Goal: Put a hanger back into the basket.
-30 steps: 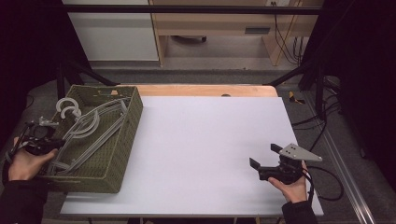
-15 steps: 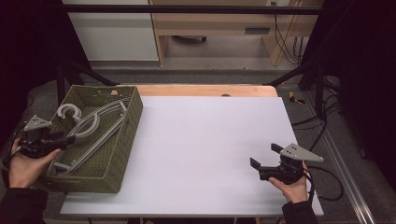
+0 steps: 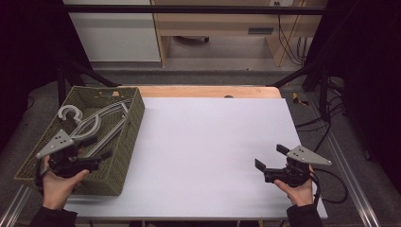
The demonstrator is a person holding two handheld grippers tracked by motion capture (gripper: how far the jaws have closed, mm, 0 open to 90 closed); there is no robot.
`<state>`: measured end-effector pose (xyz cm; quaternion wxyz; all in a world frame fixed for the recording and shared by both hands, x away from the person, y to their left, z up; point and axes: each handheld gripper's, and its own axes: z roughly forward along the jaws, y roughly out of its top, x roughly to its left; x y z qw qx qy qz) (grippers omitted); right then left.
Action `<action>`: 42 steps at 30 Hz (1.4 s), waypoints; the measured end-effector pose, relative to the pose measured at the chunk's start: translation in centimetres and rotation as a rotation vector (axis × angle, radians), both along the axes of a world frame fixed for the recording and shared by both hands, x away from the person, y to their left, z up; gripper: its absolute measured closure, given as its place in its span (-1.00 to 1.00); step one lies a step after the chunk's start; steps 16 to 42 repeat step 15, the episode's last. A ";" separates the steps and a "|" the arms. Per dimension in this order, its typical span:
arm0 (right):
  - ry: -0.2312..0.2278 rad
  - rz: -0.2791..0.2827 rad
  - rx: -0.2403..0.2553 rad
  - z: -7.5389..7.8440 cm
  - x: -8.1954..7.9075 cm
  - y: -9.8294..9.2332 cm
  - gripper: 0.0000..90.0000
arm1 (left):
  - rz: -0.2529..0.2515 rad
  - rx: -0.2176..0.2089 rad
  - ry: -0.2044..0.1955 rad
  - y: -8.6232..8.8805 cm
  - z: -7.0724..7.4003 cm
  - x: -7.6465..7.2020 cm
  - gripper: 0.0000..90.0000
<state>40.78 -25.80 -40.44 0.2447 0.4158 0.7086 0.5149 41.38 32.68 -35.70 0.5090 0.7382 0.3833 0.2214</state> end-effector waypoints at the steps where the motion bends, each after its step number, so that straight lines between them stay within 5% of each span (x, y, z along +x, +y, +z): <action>1: -0.002 0.000 -0.001 0.1 0.0 0.0 -0.95 | -0.007 0.002 -0.011 -0.5 -0.2 -0.1 -0.59; 5: -0.014 -0.003 0.009 0.2 -0.1 -0.3 -0.95 | -0.046 -0.004 -0.015 -2.5 -1.4 -0.6 -0.74; 11: -0.022 0.002 0.017 0.3 -0.3 -0.5 -0.95 | -0.072 0.047 -0.004 -4.1 -2.3 -0.8 -0.80; 42: -0.031 0.006 0.016 0.4 -0.4 -0.4 -0.96 | -0.047 0.029 -0.012 -3.8 -2.4 -0.9 -0.84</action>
